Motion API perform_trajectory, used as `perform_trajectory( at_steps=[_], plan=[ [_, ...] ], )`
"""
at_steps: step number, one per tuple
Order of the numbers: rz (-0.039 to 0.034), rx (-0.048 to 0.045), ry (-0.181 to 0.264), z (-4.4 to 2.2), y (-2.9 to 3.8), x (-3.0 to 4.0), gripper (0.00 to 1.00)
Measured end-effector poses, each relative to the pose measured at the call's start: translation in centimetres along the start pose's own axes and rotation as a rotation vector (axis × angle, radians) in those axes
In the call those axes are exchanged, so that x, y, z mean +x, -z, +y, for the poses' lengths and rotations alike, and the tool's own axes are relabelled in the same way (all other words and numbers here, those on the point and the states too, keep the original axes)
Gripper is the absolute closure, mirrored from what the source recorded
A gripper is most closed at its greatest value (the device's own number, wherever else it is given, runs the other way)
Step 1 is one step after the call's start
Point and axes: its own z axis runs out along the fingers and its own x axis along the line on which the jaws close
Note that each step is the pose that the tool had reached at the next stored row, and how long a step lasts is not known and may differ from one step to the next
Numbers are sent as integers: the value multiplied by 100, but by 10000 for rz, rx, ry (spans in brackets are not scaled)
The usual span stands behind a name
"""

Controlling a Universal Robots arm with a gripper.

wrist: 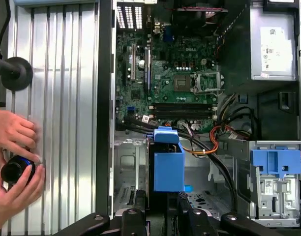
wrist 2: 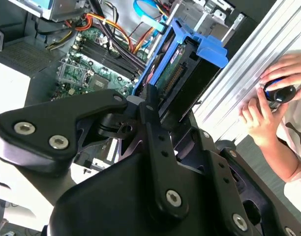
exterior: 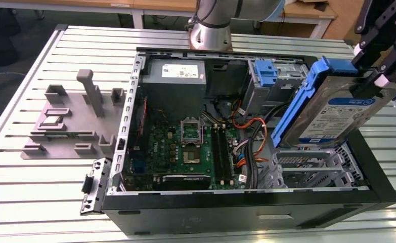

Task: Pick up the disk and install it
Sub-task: 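Pick up the disk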

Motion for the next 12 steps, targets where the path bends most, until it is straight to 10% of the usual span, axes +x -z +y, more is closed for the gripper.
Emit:
perform_trajectory(
  at_steps=[6, 12],
  plan=[
    [6, -2, -1, -16, 152, -5, 65],
    [3, -2, -2, -15, 162, -6, 65]
  ],
)
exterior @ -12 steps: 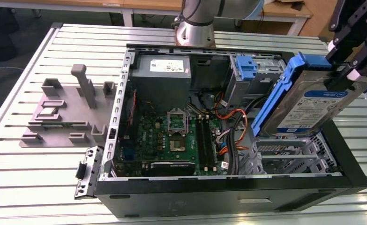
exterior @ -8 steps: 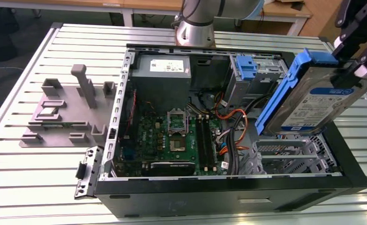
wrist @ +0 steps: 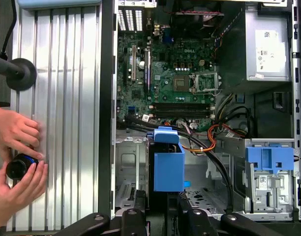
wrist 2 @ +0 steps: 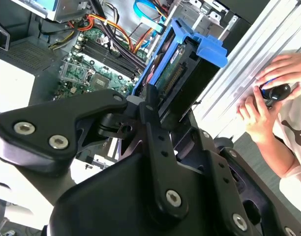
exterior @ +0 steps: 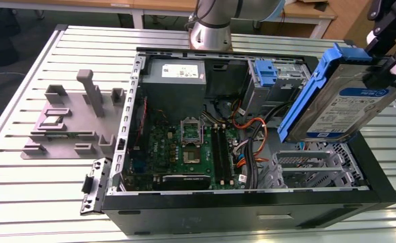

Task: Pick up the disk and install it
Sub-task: 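Pick up the disk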

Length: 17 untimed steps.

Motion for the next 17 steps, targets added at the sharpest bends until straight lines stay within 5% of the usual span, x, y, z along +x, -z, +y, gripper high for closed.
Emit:
perform_trajectory(
  at_steps=[17],
  plan=[
    [-1, 0, 0, -1, -23, 1, 65]
  ],
)
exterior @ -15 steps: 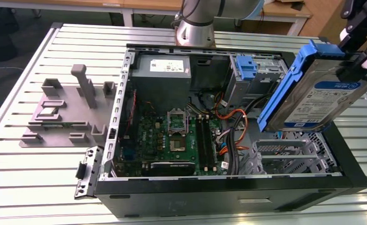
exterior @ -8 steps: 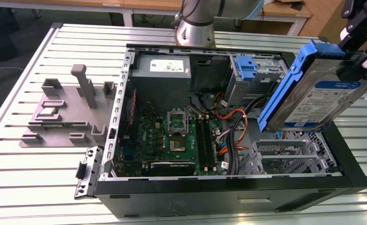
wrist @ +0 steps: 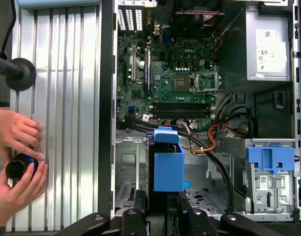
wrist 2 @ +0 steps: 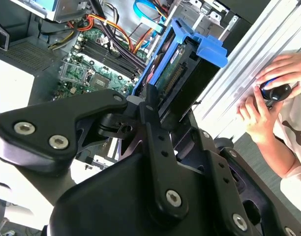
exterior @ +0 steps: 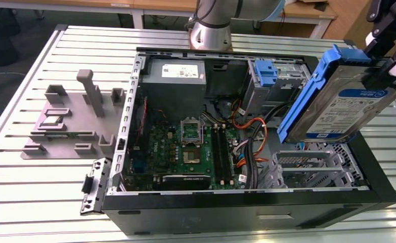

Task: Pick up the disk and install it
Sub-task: 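Pick up the disk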

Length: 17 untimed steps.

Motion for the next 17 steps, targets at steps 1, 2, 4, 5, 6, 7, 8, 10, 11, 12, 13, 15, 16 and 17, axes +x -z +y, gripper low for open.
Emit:
perform_trajectory(
  at_steps=[1, 2, 4, 5, 6, 7, 8, 10, 11, 12, 13, 15, 16, 17],
  plan=[
    [0, 0, 0, -1, -14, 0, 65],
    [1, 0, 0, -3, -26, 1, 65],
    [1, 0, 0, -4, -29, 1, 65],
    [3, 0, 0, -4, -30, 1, 65],
    [2, 0, 2, -11, -32, 1, 65],
    [1, 0, 2, -29, -34, 0, 65],
    [3, 0, 1, -50, -35, 0, 65],
    [1, 0, 0, -57, -47, 0, 65],
    [1, 0, -1, -58, -65, 2, 65],
    [1, 0, -1, -60, -82, 3, 65],
    [-1, 0, 0, -61, -89, 3, 65],
    [1, 0, 0, -62, -89, 2, 65],
    [2, 0, 0, -62, -88, 2, 65],
    [3, 0, 0, -65, -90, 2, 65]
  ],
)
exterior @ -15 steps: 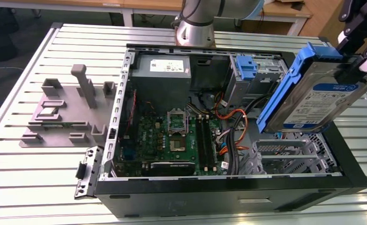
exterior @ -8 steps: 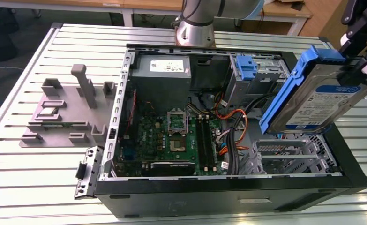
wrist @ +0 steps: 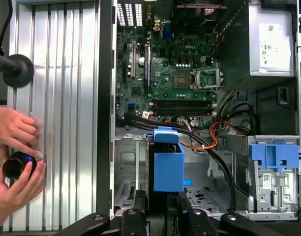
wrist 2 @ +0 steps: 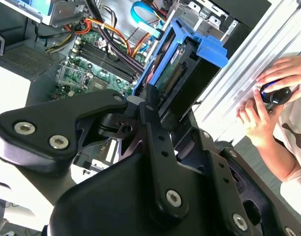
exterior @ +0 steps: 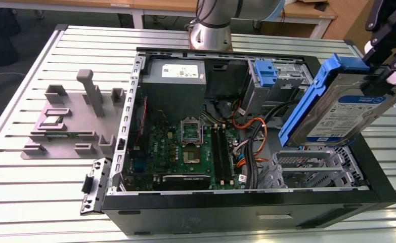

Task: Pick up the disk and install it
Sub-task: 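Pick up the disk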

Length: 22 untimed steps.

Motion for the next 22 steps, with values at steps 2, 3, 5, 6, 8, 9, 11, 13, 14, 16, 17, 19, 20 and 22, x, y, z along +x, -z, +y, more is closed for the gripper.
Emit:
perform_trajectory(
  at_steps=[2, 3, 5, 6, 8, 9, 11, 13, 14, 16, 17, 19, 20, 22],
  plan=[
    [-1, 0, -2, -15, -13, 0, 65],
    [-1, 0, -3, -18, -15, 0, 65],
    [-2, 0, -3, -29, -18, 0, 65],
    [-3, -1, -3, -38, -25, 1, 65],
    [-1, 0, -3, -46, -32, 1, 65],
    [-1, 0, -4, -46, -32, 1, 65],
    [0, 0, -4, -47, -33, 1, 65],
    [-4, 0, -2, -52, -40, 1, 65],
    [-6, 1, -1, -67, -44, 2, 65],
    [-2, 0, -2, -76, -47, 1, 65],
    [-2, 0, -3, -77, -61, 2, 65],
    [-2, 0, -3, -78, -87, 4, 65],
    [-1, 0, -3, -78, -87, 4, 65],
    [0, 0, -3, -78, -88, 7, 65]
  ],
)
